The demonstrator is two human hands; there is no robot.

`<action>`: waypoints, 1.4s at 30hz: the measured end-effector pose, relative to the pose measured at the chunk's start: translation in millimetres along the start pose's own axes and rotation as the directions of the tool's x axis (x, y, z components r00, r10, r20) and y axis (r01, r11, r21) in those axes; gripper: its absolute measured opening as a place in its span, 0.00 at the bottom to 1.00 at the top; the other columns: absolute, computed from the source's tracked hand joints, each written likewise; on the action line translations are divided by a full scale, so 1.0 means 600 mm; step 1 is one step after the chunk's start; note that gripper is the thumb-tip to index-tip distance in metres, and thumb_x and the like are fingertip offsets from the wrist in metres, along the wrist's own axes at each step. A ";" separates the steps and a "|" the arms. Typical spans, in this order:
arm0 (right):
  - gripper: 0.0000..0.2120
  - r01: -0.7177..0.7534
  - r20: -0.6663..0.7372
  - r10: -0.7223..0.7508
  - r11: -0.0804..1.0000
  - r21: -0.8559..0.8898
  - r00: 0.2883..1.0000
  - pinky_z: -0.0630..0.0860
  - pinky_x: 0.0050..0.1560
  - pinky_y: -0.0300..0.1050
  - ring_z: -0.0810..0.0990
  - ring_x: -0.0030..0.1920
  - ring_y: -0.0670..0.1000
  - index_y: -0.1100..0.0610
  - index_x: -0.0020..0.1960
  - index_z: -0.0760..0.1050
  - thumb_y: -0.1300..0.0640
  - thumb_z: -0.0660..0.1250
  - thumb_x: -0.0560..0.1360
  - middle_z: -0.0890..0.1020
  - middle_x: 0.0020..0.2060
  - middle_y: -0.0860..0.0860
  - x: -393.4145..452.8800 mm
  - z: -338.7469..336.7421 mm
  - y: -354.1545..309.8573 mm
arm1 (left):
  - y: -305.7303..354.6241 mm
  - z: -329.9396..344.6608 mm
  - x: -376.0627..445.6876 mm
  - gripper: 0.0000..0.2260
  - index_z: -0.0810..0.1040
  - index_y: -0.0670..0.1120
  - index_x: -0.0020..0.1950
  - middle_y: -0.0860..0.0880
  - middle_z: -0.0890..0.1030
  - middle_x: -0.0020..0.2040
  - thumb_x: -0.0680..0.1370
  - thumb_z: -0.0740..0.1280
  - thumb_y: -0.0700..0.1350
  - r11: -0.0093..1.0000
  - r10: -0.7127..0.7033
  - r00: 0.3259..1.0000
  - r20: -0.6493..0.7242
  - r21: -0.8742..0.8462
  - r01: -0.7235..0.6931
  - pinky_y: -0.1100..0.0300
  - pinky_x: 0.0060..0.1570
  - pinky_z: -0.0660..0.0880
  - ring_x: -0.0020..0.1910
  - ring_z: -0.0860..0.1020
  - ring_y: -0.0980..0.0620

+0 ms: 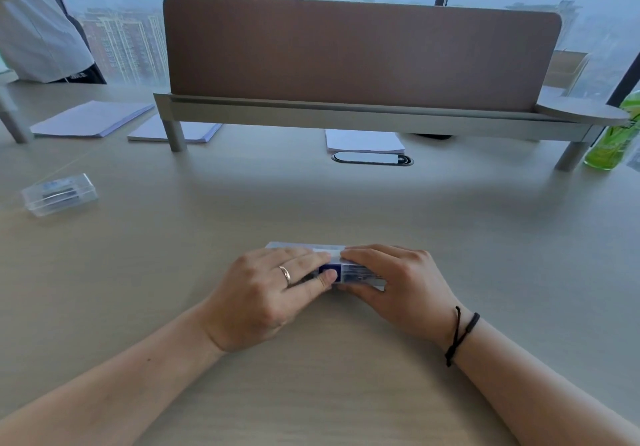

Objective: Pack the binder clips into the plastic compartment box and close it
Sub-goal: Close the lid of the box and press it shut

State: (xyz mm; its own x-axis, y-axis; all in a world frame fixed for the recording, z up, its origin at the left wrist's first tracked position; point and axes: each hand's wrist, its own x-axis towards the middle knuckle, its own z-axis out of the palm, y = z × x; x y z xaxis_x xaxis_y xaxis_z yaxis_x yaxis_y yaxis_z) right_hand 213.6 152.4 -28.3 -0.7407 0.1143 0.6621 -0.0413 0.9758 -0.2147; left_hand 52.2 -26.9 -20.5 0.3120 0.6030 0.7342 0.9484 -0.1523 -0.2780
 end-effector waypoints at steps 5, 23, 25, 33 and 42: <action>0.15 0.018 -0.010 -0.018 1.000 0.021 1.000 0.80 0.38 0.47 0.84 0.45 0.47 0.53 0.55 0.82 0.45 0.73 0.73 0.85 0.48 0.45 -0.001 -0.001 -0.001 | 0.005 -0.004 0.007 0.06 0.87 0.46 0.52 0.49 0.86 0.53 0.76 0.75 0.45 0.997 -0.068 0.996 -0.060 -0.042 0.066 0.54 0.43 0.79 0.49 0.85 0.47; 0.14 0.005 0.120 -0.004 1.000 -0.006 0.993 0.78 0.44 0.47 0.81 0.50 0.48 0.49 0.53 0.80 0.44 0.72 0.71 0.81 0.51 0.43 -0.005 -0.009 -0.010 | -0.063 -0.022 -0.031 0.29 0.79 0.63 0.63 0.59 0.74 0.70 0.64 0.74 0.68 0.572 -0.494 0.680 0.541 -0.387 0.723 0.65 0.69 0.68 0.69 0.69 0.69; 0.15 -0.005 0.152 0.008 1.000 -0.016 0.988 0.78 0.47 0.46 0.80 0.52 0.48 0.49 0.55 0.79 0.44 0.71 0.71 0.80 0.52 0.43 -0.005 -0.010 -0.012 | -0.063 -0.023 -0.029 0.30 0.78 0.64 0.64 0.59 0.72 0.72 0.63 0.74 0.68 0.569 -0.476 0.664 0.577 -0.374 0.732 0.65 0.70 0.67 0.70 0.67 0.69; 0.25 -0.058 0.329 0.065 0.998 -0.031 0.942 0.70 0.66 0.44 0.72 0.66 0.46 0.44 0.67 0.71 0.37 0.66 0.73 0.73 0.66 0.42 -0.007 -0.011 -0.004 | -0.071 -0.015 -0.036 0.31 0.76 0.67 0.64 0.60 0.70 0.72 0.62 0.76 0.68 0.531 -0.500 0.619 0.605 -0.350 0.771 0.54 0.71 0.69 0.71 0.67 0.66; 0.24 -0.076 0.312 0.081 0.997 -0.029 0.947 0.67 0.70 0.46 0.71 0.69 0.45 0.44 0.67 0.72 0.36 0.64 0.74 0.74 0.68 0.42 -0.005 -0.004 -0.004 | -0.074 -0.005 -0.041 0.31 0.77 0.64 0.64 0.57 0.71 0.72 0.62 0.77 0.66 0.446 -0.508 0.606 0.613 -0.415 0.793 0.52 0.71 0.69 0.71 0.69 0.63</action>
State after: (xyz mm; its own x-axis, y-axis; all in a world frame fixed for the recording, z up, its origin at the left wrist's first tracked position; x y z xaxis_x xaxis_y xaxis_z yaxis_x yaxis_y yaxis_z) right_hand 217.5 150.4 -27.7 -0.9135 0.1290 0.3858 0.0342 0.9694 -0.2432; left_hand 2.5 -37.4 -24.6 -0.3265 0.9224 0.2066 0.6935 0.0853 0.7154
